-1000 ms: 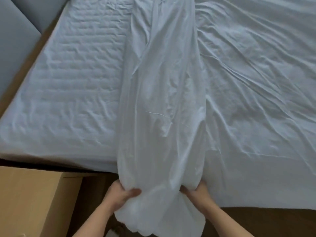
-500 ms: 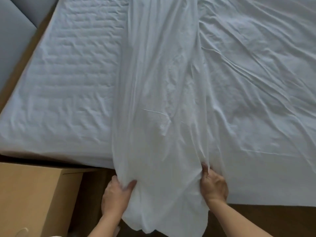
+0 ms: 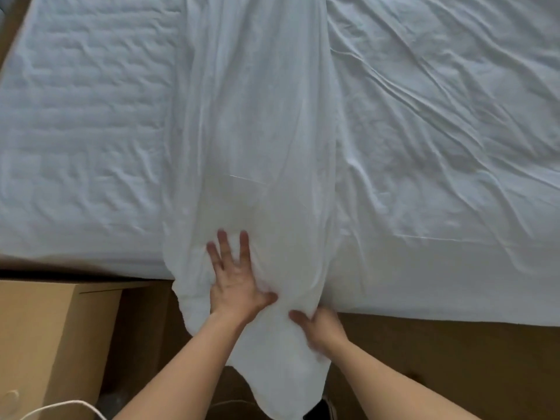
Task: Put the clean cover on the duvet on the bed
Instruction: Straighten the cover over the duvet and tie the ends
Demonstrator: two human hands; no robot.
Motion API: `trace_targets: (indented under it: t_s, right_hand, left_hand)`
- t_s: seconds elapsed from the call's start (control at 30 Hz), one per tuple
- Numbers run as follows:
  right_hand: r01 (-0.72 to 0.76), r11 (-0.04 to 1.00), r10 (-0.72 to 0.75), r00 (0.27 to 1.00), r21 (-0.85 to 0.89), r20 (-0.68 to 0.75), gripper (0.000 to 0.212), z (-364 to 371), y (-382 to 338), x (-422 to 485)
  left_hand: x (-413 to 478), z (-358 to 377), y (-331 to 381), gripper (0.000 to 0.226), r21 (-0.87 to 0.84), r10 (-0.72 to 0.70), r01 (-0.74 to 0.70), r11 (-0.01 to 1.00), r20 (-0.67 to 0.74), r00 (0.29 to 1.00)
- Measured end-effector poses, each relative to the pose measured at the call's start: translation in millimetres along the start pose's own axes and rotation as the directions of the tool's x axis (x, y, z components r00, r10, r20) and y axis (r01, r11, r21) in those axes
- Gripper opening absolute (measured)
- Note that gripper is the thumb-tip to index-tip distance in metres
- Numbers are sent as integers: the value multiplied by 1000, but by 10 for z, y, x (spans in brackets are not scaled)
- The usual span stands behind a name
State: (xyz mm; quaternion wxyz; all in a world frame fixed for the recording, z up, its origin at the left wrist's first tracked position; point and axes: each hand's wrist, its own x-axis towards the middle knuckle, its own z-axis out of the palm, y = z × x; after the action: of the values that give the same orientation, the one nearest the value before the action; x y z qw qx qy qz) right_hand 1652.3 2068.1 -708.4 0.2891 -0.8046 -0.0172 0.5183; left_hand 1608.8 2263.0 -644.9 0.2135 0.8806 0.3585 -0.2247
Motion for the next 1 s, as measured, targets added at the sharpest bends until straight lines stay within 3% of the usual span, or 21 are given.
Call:
trace_targets:
  t_s: [0.07,0.17,0.2,0.27,0.33,0.37,0.4,0.43,0.47,0.5,0.57,0.6,0.67,0.8,1.0]
  right_hand:
    - [21,1000,-21,998,1,60,38,-10,40,37]
    - [81,997,-80,989,-3,126,43,-32,39,18]
    - [103,992,-93,986,-70,137,47,-74,38,33]
    - [171,956,-135,978,-239,159,48,-238,-25,49]
    - [259,928,-284,957,-268,-60,26,-512,-151,-17]
    - [339,906,-407,863,-253,-301,21,-688,-196,-48]
    - [418,861,-508,679,-290,-530,20,-886,-220,-49]
    - [435,815,-570,488,-382,-661,21,-1100,-232,-33]
    - [364,802,-593,389,-473,-705,30,-1323,-203,3]
    - [235,810,-582,432,-537,-689,45,-1556,-146,68]
    - [-26,790,-432,686,-613,-585,76,-1974,33,200]
    - [-98,761,-370,746,-642,-553,87,-2155,132,269]
    - [-167,766,-306,755,-621,-580,97,-2489,330,363]
    - [-300,876,-66,700,-376,-711,108,-3260,778,388]
    - [-366,913,108,642,-181,-759,115,-4517,1736,209]
  left_hand:
    - [-12,-67,86,153,44,12,-9,999,-68,998]
    - [27,-101,341,147,178,262,-223,958,-235,936]
    - [70,-103,456,144,227,312,-263,938,-218,925]
    - [199,-62,718,145,295,263,-214,931,-136,955]
    - [282,-4,997,145,344,216,-169,924,-104,971]
    - [302,19,1131,142,366,258,-205,908,-102,961]
    - [326,45,1246,136,394,335,-272,878,-102,937]
    - [362,72,1344,129,436,414,-341,833,-81,907]
    - [401,106,1426,125,480,461,-388,786,-39,886]
    - [442,147,1493,124,514,469,-401,758,-3,883]
    - [476,265,1640,126,511,441,-386,768,15,898]
    - [482,337,1739,123,477,452,-402,781,11,892]
    - [469,478,2003,108,390,504,-474,789,28,863]
    - [506,725,2690,94,378,490,-473,796,58,870]
    - [430,1231,4122,114,359,437,-424,831,50,898]
